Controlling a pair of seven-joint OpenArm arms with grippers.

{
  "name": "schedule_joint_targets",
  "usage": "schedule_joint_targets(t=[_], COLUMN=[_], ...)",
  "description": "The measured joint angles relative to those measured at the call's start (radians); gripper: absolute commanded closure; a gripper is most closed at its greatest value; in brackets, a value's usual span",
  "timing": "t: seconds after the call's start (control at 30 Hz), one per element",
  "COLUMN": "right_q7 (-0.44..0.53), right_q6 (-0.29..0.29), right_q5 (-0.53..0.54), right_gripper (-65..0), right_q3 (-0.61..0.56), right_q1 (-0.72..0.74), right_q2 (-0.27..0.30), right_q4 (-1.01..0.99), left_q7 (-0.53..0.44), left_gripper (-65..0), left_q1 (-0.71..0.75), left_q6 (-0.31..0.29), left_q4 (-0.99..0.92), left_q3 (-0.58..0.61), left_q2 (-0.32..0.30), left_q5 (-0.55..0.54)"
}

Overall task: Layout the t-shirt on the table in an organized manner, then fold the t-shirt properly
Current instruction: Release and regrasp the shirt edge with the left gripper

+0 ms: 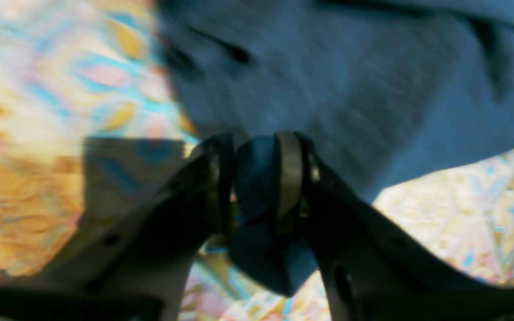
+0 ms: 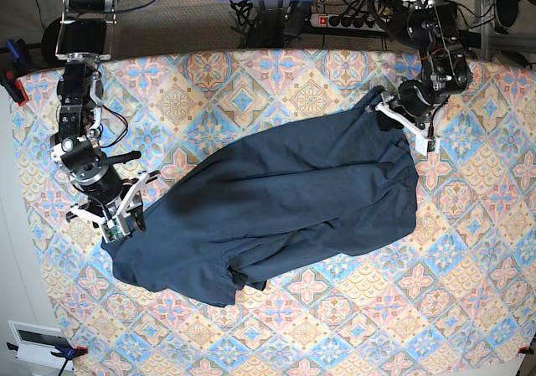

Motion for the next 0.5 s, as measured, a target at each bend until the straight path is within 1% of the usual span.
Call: schedule_joint_targets(t=[0.17, 0.33, 0.5], right_q7=[0.0, 0.0, 0.0], right_q6=[-0.003, -0.003, -0.003], right_q5=[0.0, 0.0, 0.0], right_gripper=[-14.6, -14.6, -14.6], right_q3=[0.001, 0.001, 0.001], right_q1=[0.0, 0.0, 0.0], right_q2=[-0.003, -0.002, -0.002], right_q4=[0.0, 0.0, 0.0], left_q7=[-0.007, -0.006, -0.005], left_gripper=[-15.4, -15.4, -15.4], left_q1=[-0.065, -0.103, -0.12], left_q6=[0.006, 0.006, 0.007], left_q4=[-0.06, -0.066, -0.068], left_q3=[-0.006, -0.003, -0.003], left_q2=[-0.005, -0.003, 0.013], left_q5=[0.003, 0.0, 0.01])
